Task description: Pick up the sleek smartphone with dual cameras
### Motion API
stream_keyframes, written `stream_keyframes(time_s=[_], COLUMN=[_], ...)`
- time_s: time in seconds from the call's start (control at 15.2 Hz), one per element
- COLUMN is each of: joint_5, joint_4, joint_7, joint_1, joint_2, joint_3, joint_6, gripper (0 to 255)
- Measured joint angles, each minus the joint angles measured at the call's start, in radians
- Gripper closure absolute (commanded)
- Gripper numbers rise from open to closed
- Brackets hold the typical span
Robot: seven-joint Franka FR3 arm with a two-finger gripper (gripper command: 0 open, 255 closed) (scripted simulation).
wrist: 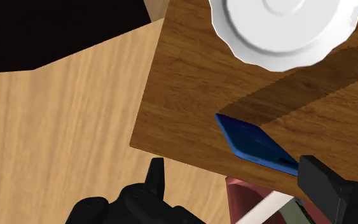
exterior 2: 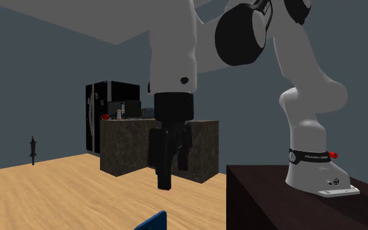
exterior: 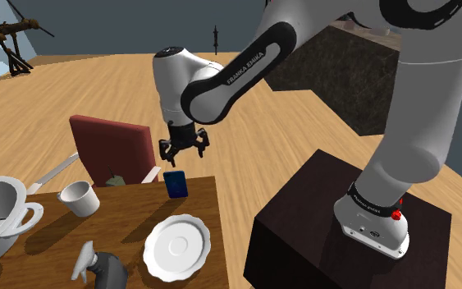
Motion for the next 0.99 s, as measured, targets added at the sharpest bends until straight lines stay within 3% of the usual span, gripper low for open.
stream_keyframes(time_s=[0.33, 0.86, 0.92, 0.99], joint_5=[-0.079, -0.122, -0.124, -0.125], joint_4=[0.174, 0.193, 0.194, 0.195], joint_7=[0.123, 0.157, 0.157, 0.158], joint_1=[0.089, 0.120, 0.121, 0.121], joint_2=[0.193, 0.277, 0.281, 0.283], joint_3=[-0.055, -0.090, -0.092, -0.093], joint_6=[0.004, 0.064, 0.067, 0.069], gripper=[0, 0, 255, 255])
